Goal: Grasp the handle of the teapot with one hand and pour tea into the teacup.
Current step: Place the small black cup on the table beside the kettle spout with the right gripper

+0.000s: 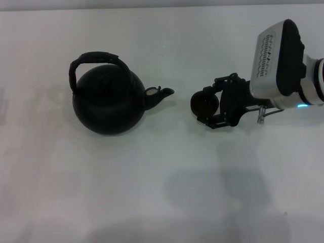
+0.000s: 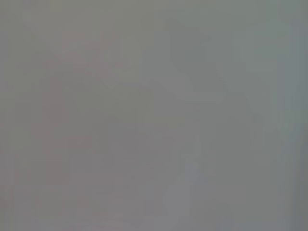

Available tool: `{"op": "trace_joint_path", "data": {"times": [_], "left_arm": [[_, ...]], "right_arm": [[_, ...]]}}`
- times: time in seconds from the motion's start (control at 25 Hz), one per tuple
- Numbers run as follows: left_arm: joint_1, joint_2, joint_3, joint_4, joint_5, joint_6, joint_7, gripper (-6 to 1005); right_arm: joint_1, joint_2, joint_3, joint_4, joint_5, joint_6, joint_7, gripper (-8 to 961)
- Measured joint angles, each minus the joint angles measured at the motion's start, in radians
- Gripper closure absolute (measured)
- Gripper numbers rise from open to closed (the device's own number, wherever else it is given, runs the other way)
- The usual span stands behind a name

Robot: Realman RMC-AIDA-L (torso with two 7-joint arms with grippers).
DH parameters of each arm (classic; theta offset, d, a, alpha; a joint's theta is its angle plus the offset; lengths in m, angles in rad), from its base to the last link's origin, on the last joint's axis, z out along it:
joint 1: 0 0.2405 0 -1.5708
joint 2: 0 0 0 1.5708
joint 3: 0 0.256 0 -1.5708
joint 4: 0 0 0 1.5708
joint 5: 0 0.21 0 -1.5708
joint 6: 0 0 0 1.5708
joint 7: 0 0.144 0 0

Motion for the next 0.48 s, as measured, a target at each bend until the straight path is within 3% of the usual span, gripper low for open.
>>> {"op": "trace_joint_path", "data": {"times": [0.48], "left_arm": [[-0.002, 0.0, 0.002, 0.0, 0.0, 0.0, 0.0, 380]], "right_arm": [[-0.001, 0.0, -0.051, -0.014, -0.057, -0.055, 0.022, 196]]}}
